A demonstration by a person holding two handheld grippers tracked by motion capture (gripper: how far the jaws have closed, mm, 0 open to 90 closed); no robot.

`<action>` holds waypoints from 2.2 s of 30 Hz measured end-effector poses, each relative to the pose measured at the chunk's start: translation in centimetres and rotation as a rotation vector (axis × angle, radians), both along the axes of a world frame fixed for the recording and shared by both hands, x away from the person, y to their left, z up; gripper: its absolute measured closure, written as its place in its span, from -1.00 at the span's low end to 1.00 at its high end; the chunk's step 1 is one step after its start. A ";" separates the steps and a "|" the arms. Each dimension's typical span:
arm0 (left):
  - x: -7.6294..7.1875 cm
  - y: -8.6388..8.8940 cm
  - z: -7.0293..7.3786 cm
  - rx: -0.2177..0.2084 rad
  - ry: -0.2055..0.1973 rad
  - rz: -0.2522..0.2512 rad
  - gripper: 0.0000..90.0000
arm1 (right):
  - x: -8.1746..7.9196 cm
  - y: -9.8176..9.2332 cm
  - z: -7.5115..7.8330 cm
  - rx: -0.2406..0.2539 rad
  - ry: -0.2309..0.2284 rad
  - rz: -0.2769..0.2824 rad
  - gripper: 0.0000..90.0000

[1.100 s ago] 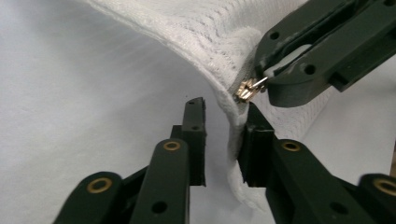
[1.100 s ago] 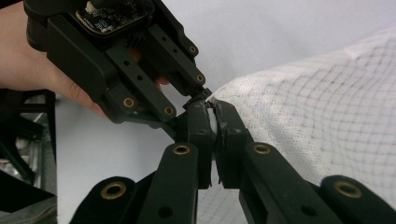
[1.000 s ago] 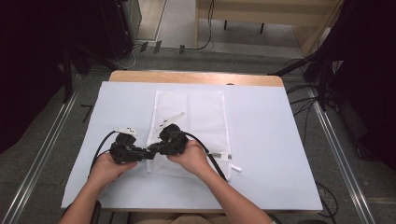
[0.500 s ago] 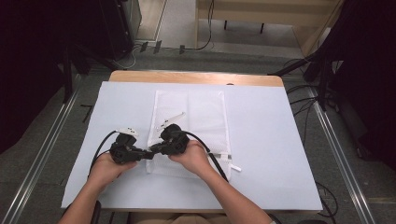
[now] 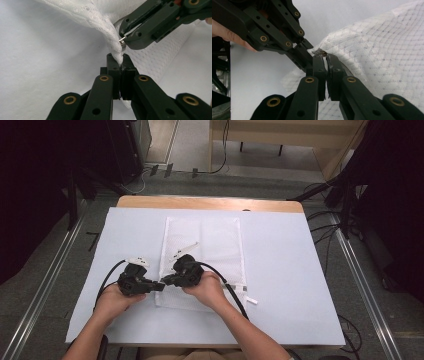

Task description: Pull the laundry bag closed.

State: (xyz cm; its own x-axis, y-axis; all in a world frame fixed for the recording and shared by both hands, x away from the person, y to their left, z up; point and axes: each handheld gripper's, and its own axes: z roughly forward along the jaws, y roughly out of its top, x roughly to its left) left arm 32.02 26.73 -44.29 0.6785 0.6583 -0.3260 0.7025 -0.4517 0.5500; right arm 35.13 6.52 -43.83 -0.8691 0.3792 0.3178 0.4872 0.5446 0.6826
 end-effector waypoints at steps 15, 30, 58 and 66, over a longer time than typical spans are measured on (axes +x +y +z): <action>0.3 -0.1 -0.3 0.010 0.024 -0.003 0.95 | -0.2 0.3 0.0 0.006 0.008 0.043 0.97; 0.1 0.0 0.5 0.012 0.010 -0.012 1.00 | -0.1 -0.2 -0.1 -0.005 -0.018 0.013 0.98; -0.2 0.8 0.5 -0.036 -0.001 -0.012 0.99 | 0.6 -2.9 -0.7 -0.003 -0.010 0.024 0.97; -0.2 1.1 0.5 -0.044 0.001 -0.011 0.98 | 0.8 -3.6 -0.8 -0.009 -0.007 0.022 0.97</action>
State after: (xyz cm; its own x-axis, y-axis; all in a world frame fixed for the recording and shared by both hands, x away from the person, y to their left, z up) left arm 31.79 27.83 -43.75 0.6853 0.6358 -0.3552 0.6981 -0.4347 0.5689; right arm 35.88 2.92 -44.65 -0.8796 0.3624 0.3082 0.4699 0.5612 0.6813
